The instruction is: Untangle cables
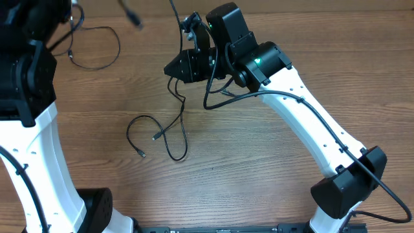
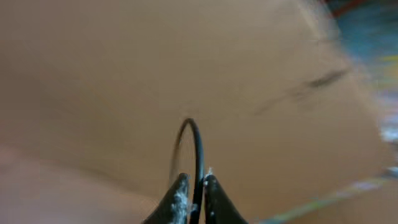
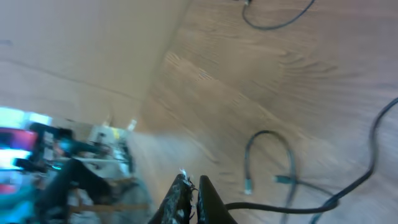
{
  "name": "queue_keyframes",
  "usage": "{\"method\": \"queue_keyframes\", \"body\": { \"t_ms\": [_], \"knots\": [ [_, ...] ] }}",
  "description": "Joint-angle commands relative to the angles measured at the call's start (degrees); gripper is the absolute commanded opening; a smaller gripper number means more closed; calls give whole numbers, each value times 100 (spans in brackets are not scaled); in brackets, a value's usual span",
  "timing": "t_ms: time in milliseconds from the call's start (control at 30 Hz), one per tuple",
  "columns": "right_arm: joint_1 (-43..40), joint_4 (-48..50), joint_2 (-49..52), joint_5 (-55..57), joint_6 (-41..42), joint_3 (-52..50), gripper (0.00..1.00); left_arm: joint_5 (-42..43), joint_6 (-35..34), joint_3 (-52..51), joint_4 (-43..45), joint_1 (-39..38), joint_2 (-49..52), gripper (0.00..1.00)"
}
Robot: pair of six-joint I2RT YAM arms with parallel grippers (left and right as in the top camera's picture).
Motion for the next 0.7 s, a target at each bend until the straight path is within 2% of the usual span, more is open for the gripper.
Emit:
{"method": "queue_keyframes", "body": {
  "t_ms": [0,67,200,267,367,433,533,667],
  "knots": [
    [-120,184,-55,-380,1502,50,4,-1102,990,52,-623,17,111,18],
    [-199,310,-55,-634,2035,50,4,-1322,1156,48,-1025,17,173,23],
    [-326,487,-55,-894,2791,50,4,-1207,1600,48,-1648,15,289,34],
    [-426,597,-55,-925,3292,50,4,-739,2103,48,-1998,15,334,37],
    [-573,905,-55,-1047,3613,50,4,151,2953,48,-2367,13,389,43],
    [-688,1139,-55,-1115,4162,50,4,1226,3724,48,-2730,-15,459,45],
    [-774,1534,-55,-1152,4916,50,4,2559,4732,46,-3239,-138,599,61],
    [-780,2083,-55,-1154,5386,50,4,2664,4940,44,-3486,-345,822,62]
  ]
}}
